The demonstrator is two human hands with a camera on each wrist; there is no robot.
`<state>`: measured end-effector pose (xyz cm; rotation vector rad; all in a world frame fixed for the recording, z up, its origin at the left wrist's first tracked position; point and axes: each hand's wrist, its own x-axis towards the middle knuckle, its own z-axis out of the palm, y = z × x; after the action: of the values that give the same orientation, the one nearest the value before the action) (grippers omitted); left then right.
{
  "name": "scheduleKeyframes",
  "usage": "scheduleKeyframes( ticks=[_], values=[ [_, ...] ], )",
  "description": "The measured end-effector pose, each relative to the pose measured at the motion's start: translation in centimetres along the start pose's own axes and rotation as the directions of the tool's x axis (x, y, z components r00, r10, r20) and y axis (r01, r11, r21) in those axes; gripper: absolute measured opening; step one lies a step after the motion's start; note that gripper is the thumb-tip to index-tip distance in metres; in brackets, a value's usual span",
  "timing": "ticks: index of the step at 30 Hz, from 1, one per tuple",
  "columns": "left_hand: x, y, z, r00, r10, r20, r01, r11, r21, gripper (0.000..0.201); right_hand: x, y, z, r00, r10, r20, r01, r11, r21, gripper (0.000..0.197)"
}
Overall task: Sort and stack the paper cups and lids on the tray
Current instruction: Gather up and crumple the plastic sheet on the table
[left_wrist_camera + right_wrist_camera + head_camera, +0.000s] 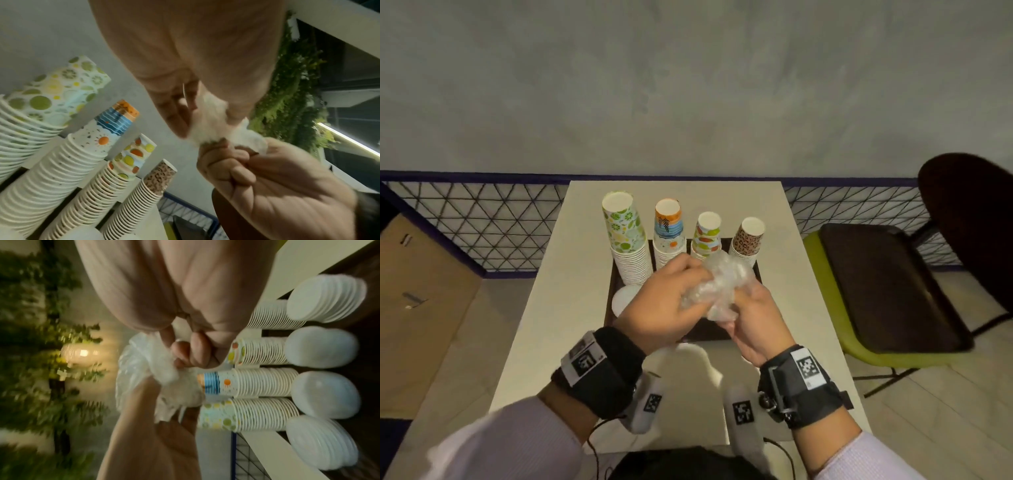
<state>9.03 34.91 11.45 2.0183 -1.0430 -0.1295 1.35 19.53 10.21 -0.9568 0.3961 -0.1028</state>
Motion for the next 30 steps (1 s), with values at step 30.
scheduleKeyframes(
  ticks=[30],
  values=[
    [8.7, 16.9, 25.6, 0.99, 0.074, 0.121, -0.077, 0.997, 0.02, 0.022, -9.9, -12.1, -25.2, 0.982, -0.151, -0.111, 0.154, 0.988, 0.016, 0.044]
  ],
)
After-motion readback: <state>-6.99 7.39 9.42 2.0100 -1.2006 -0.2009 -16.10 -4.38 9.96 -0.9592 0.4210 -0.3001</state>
